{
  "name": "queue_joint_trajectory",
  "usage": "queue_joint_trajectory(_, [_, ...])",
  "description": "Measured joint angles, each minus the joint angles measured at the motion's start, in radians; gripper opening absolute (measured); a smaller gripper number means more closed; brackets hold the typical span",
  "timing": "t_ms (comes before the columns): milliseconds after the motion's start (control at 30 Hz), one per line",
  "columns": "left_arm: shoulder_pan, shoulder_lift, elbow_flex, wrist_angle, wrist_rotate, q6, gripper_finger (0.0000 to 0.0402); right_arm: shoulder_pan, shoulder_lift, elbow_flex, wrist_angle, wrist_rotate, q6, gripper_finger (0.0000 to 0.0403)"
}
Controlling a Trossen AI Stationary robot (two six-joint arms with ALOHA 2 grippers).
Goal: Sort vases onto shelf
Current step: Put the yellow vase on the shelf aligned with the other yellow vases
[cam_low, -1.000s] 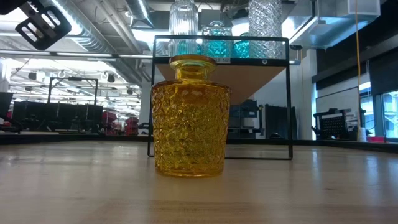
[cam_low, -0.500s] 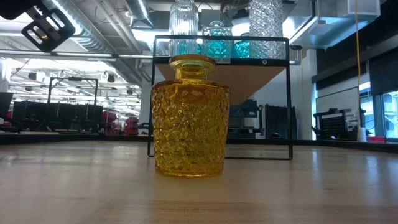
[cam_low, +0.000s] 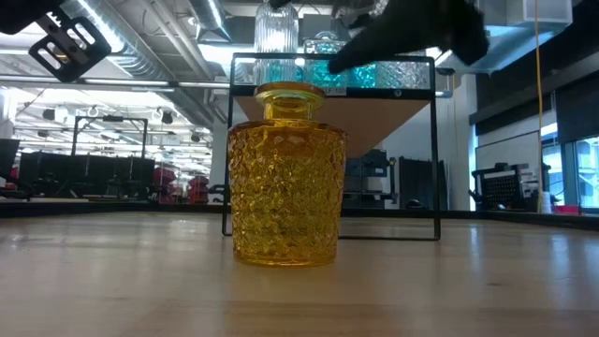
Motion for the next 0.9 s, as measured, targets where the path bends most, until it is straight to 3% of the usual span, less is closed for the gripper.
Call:
queue_joint_trajectory(233, [0.0, 0.0, 0.0, 0.0, 0.002, -0.001, 0.0, -0.062, 0.011, -0.008, 0.024, -0.16, -0.141, 0.0319])
queue_joint_trajectory(567, [0.0, 0.0, 0.0, -0.005, 0.003, -0.007, 0.0, -0.066, 0.09, -0.009, 0.069, -0.191, -0.232, 0.0325])
queue_joint_trajectory(700, [0.0, 0.0, 0.0, -0.005, 0.003, -0.007, 0.0, -0.066, 0.105, -0.008, 0.137, -0.169, -0.241, 0.0296])
queue_joint_trajectory(900, [0.0, 0.0, 0.0, -0.008, 0.003, -0.007, 0.0, -0.073, 0.113, -0.008, 0.173, -0.193, -0.264, 0.0192])
